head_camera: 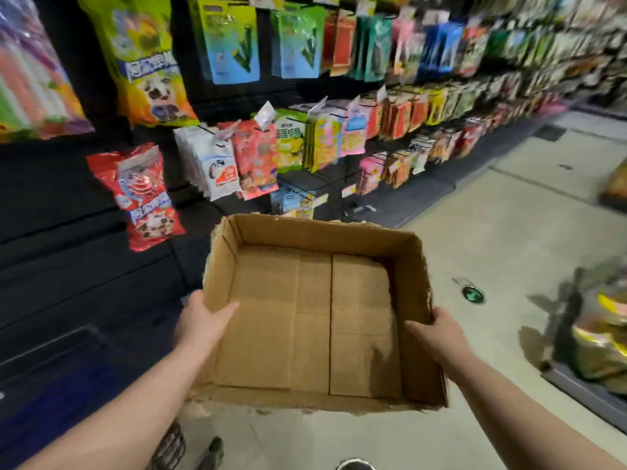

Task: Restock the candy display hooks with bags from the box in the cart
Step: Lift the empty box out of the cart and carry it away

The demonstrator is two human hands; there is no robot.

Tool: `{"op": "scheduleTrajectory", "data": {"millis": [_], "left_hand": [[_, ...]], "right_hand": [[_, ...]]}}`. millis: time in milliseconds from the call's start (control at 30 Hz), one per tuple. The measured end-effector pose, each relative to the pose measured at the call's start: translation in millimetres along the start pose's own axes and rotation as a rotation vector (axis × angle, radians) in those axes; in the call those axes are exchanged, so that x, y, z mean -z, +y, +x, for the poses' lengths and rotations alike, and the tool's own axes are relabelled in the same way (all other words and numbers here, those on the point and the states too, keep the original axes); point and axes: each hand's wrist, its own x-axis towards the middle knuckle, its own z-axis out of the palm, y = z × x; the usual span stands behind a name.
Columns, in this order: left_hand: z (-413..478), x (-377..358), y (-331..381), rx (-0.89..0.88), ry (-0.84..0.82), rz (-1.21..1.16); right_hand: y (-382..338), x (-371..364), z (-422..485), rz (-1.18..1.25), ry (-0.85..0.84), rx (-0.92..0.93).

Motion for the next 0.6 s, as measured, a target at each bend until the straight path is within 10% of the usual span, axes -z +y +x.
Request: {"op": "scheduleTrajectory", "data": {"millis": [600], "left_hand": [[9.4, -206.6, 153.5, -0.269, -0.373, 0.187]], "right_hand": [[124.3, 103.1, 61.7, 0.234, 0.238, -0.397]]}}
